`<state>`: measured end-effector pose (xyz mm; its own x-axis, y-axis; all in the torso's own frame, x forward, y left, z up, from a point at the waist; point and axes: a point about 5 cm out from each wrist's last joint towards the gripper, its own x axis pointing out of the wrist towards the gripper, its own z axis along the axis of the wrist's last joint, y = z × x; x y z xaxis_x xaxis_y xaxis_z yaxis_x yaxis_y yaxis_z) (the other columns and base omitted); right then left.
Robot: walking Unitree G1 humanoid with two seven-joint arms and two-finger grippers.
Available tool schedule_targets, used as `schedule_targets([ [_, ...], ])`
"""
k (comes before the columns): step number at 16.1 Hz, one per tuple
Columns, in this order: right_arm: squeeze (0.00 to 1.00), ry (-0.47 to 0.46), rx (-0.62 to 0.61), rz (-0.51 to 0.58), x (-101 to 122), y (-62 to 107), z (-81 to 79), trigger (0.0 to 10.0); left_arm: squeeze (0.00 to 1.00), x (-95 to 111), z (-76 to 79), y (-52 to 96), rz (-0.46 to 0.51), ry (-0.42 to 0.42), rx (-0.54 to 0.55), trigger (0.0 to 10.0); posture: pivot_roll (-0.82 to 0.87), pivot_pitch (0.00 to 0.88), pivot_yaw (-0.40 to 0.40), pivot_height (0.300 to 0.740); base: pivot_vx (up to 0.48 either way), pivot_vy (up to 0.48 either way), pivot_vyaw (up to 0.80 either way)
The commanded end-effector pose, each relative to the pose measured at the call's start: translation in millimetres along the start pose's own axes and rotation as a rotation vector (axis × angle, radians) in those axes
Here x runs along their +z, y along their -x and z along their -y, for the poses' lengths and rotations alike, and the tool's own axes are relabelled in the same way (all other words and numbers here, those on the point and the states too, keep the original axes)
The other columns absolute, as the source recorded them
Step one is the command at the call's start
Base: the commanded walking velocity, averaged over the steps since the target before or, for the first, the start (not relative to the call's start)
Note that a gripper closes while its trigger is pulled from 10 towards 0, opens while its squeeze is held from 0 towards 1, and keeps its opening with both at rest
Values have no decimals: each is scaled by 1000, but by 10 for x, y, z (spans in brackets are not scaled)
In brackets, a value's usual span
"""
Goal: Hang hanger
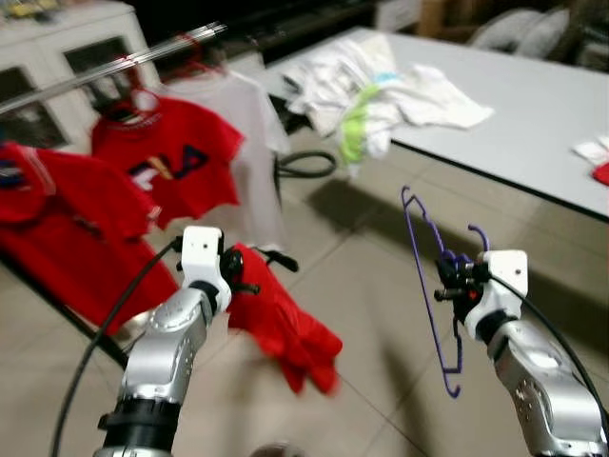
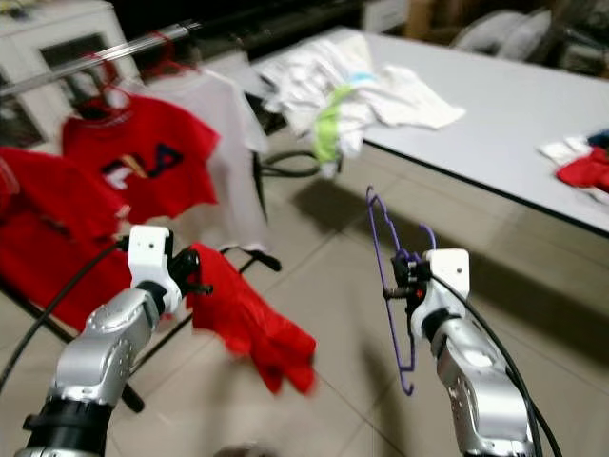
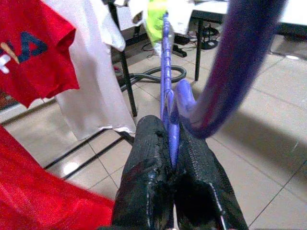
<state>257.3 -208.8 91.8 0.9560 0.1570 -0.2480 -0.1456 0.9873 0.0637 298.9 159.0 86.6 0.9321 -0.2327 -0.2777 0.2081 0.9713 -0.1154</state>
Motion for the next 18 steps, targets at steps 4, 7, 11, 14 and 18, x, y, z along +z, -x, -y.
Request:
schedule_targets([
  [4, 0, 143, 10, 5, 21, -19, -21, 0, 0, 70, -12, -9, 17, -41, 1, 1804, -44, 0, 81, 740, 0, 0, 705],
  [7, 0, 120, 28, 18, 49, -41, -48, 1373, 0, 80, 7, -11, 23, -90, -5, 3176, -44, 0, 79, 740, 0, 0, 698],
  [11, 0, 72, 91, 21, 59, -66, -146, 10000, 0, 89, 16, -12, 24, -100, -2, 7412, -43, 0, 77, 740, 0, -469, 0],
  [14, 0, 152, 158, -5, 26, -65, -204, 10000, 0, 91, 31, -8, 26, -110, -7, 10000, -38, 0, 67, 740, 0, -480, 0],
  [18, 0, 222, 200, -12, 24, -80, -260, 10000, 0, 90, 35, 0, 23, -114, -6, 10000, -34, 0, 62, 740, 0, -480, 400],
])
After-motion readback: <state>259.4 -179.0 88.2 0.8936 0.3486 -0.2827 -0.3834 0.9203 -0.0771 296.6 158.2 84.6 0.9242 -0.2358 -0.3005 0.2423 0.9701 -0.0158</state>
